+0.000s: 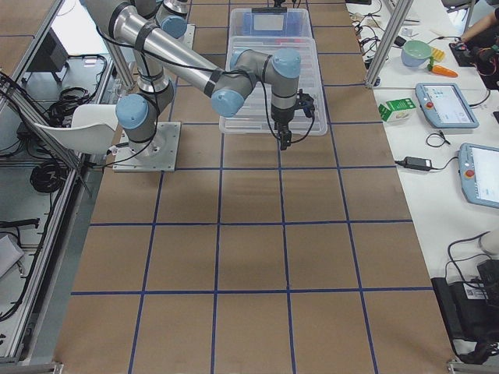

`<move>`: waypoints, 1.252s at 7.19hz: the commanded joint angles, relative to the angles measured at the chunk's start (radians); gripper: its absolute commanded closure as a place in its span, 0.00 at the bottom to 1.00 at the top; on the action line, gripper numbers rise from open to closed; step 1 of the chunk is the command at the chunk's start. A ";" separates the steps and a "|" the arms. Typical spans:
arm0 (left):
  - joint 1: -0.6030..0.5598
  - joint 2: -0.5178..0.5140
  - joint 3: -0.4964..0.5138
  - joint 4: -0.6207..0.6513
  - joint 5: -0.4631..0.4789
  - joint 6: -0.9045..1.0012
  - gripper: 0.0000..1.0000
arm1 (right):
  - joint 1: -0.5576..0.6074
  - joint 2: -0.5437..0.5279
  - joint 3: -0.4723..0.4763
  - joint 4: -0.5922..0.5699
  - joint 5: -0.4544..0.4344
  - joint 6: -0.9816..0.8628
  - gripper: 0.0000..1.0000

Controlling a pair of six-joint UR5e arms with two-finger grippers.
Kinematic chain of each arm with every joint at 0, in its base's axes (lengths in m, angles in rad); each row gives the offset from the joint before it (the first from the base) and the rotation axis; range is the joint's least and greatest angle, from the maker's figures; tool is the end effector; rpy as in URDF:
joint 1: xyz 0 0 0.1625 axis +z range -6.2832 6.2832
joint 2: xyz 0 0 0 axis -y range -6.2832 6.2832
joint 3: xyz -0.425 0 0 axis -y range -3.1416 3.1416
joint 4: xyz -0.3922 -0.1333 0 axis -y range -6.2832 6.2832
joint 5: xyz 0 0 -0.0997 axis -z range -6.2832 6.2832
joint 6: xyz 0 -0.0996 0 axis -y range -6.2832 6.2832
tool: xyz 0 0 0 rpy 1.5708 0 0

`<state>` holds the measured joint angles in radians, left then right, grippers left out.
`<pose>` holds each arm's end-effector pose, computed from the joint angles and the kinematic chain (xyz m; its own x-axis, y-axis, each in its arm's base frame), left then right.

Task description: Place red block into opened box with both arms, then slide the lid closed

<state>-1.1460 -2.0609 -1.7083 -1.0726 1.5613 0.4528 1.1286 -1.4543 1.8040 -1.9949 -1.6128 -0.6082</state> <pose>0.1264 -0.6052 0.1955 -0.9976 0.0237 0.0649 0.0309 0.9932 0.1119 -0.1078 -0.5295 0.3584 -0.9838 -0.1618 0.0768 -0.1650 0.9856 -0.0371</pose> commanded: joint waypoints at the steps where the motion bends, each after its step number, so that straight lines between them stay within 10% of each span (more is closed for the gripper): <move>1: -0.015 0.050 0.066 -0.061 0.005 0.003 1.00 | -0.003 -0.005 0.000 -0.001 -0.001 0.001 0.00; 5: -0.125 0.207 0.342 -0.462 -0.001 -0.011 1.00 | -0.026 -0.012 -0.012 0.008 0.010 0.010 0.00; 9: -0.317 0.239 0.279 -0.471 -0.050 -0.291 1.00 | -0.023 -0.145 -0.151 0.250 0.016 0.010 0.00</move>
<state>-1.3981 -1.8214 -1.3925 -1.5492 1.5141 0.2377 1.1056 -1.5582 1.7301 -1.8742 -1.5980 -0.5974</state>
